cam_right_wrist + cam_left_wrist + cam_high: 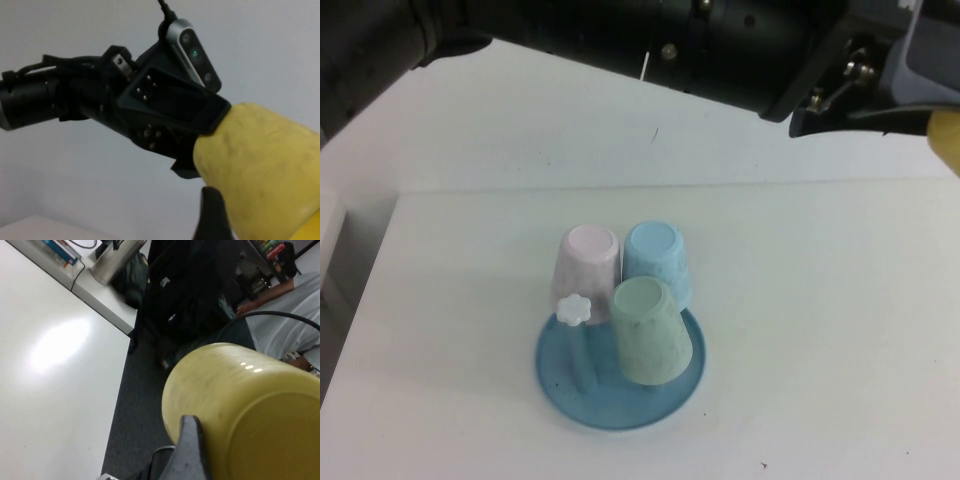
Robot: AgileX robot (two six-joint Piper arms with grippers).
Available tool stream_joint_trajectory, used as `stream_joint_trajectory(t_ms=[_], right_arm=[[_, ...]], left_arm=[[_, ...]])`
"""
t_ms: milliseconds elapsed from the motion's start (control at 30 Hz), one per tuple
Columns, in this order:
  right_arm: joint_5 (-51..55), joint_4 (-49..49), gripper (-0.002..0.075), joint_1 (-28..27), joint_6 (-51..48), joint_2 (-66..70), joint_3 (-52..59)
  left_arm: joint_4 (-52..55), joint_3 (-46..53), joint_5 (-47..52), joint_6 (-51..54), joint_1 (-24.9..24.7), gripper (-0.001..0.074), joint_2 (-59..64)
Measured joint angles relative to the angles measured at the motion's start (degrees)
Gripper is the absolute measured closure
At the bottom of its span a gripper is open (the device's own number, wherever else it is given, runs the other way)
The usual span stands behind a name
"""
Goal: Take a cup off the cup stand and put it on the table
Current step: Hand over the cup
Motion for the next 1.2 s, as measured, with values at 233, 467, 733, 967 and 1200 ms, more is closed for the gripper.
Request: stream_joint_trajectory(t_ms=[233, 467, 733, 967, 1200], right_arm=[[-2.4, 0.4, 0.0375, 0.0, 0.4, 0.0, 0.0], [-2.6, 0.5, 0.0406, 0.0, 0.9, 0.0, 0.0], [-3.3, 0.5, 0.0421, 0.0, 5.0, 0.0, 0.0], [-3.5, 1.2, 0.0629, 0.1, 5.7, 0.0, 0.0], [-3.3, 1.6, 0.063, 0.4, 5.4, 0.0, 0.0]], left_arm=[[-2.2, 0.0, -0.4, 1.4, -0.2, 0.0209, 0.1], [-3.3, 0.0, -0.7, 2.7, -0.7, 0.0209, 0.1], [-3.4, 0.0, -1.4, 5.8, -2.9, 0.0209, 0.1], [-3.3, 0.0, -2.5, 7.7, -3.4, 0.0209, 0.1], [-3.4, 0.0, -2.5, 9.1, -3.5, 0.0201, 0.1]])
